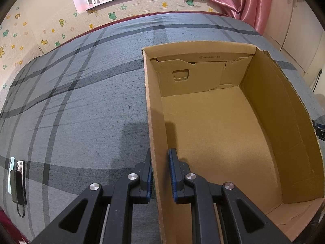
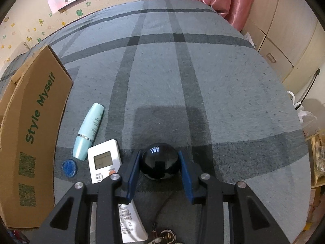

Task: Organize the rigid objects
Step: 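Grasp the black ball with the right gripper while the left gripper holds the box, then carry the black ball with the right gripper over the box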

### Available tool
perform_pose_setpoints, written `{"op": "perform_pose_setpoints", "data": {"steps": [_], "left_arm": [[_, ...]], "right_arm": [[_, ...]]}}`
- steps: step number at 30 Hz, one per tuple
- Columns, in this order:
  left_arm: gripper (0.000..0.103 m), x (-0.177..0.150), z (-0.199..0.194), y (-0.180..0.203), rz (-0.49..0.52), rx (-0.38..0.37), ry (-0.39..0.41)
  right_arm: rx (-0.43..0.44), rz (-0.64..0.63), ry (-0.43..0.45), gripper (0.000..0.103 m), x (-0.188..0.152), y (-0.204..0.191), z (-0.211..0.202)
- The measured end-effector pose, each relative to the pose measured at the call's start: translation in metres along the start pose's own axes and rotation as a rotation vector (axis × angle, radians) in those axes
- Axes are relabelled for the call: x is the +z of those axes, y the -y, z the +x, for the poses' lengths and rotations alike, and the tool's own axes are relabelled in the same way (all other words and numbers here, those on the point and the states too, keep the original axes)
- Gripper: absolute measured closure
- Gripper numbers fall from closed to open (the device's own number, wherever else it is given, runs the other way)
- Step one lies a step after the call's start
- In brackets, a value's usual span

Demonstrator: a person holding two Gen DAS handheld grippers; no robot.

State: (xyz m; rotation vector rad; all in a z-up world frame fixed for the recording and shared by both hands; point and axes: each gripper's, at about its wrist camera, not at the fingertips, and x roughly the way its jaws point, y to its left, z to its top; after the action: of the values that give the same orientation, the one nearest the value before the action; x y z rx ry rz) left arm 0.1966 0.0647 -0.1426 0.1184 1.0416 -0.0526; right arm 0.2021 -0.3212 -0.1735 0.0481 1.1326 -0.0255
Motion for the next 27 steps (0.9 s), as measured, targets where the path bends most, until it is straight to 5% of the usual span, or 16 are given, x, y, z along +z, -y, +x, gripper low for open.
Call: {"op": "perform_pose_setpoints", "data": {"steps": [27], "left_arm": [[0.088, -0.001, -0.003, 0.0, -0.011, 0.0, 0.004]], "right_arm": [[0.013, -0.094, 0.129, 0.063, 0.036, -0.065, -0.091]]}}
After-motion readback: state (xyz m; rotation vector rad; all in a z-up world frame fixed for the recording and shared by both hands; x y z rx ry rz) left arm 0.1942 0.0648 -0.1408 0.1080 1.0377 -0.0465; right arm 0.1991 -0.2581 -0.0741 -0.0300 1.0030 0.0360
